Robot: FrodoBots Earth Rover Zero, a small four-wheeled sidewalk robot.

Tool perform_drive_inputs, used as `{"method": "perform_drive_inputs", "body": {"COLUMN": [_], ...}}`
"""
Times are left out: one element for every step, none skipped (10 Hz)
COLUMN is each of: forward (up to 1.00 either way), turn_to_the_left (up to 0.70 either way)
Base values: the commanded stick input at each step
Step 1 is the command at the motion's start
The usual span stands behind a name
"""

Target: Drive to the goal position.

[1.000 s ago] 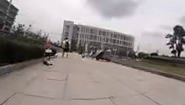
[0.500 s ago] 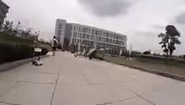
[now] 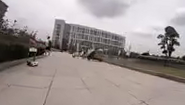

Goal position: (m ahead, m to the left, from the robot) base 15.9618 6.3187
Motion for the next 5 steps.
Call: {"method": "perform_drive_inputs", "body": {"forward": [0.00, 0.00, 0.00, 0.00, 0.00], "turn_to_the_left": [0.00, 0.00, 0.00, 0.00, 0.00]}}
